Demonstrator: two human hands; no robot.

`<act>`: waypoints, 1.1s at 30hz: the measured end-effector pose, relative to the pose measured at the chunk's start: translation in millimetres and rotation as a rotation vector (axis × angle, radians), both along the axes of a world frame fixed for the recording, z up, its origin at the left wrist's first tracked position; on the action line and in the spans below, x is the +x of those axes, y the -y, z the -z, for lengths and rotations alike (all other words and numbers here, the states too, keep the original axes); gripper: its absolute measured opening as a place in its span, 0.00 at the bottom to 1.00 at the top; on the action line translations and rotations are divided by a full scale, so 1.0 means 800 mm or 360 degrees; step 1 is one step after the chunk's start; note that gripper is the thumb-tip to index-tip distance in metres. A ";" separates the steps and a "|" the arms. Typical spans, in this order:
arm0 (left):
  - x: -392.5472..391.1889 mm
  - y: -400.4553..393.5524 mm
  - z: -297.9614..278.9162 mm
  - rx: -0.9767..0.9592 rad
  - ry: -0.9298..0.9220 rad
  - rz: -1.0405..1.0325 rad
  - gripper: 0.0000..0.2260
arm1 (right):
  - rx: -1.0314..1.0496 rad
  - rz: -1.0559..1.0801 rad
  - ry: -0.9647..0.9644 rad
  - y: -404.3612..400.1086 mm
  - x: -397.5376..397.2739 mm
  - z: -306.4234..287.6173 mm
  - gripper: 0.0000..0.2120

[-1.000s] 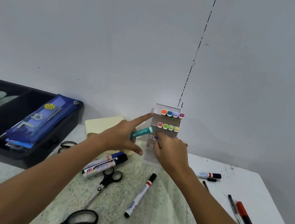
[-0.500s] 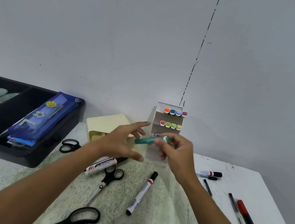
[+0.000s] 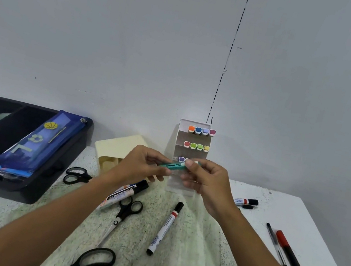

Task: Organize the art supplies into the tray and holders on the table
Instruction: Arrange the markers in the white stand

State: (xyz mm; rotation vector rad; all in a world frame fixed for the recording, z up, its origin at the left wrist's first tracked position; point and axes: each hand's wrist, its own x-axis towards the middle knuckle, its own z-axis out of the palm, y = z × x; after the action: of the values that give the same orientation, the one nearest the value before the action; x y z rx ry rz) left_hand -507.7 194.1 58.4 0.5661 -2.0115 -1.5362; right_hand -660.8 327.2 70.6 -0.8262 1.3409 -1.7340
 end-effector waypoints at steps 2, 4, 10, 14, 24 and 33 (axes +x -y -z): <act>0.000 -0.003 0.006 -0.0058 -0.0058 -0.0053 0.12 | 0.0060 0.0043 0.0238 0.003 0.005 0.002 0.12; 0.000 -0.005 0.010 -0.0134 -0.0108 -0.0070 0.13 | 0.0053 0.0071 0.0475 0.006 0.010 0.006 0.12; 0.006 0.012 -0.011 -0.0251 -0.0124 -0.0142 0.17 | -0.0271 0.0198 0.0279 0.002 0.016 0.001 0.08; -0.002 0.037 -0.043 -0.0372 -0.0139 -0.0277 0.12 | -0.0476 0.0510 -0.0967 -0.004 0.010 0.007 0.08; -0.041 0.044 -0.062 -0.0586 0.0205 -0.0137 0.15 | -0.0862 0.0885 -0.2081 0.007 0.009 0.034 0.11; -0.047 0.042 -0.047 -0.0488 0.0186 -0.0167 0.15 | -0.0848 0.0854 -0.2386 0.005 0.001 0.042 0.10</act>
State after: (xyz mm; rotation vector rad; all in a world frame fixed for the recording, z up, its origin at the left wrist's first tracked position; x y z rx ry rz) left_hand -545.0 160.4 96.4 0.6361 -2.2125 -1.1272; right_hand -659.9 323.1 37.1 -2.5715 2.1286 -1.8441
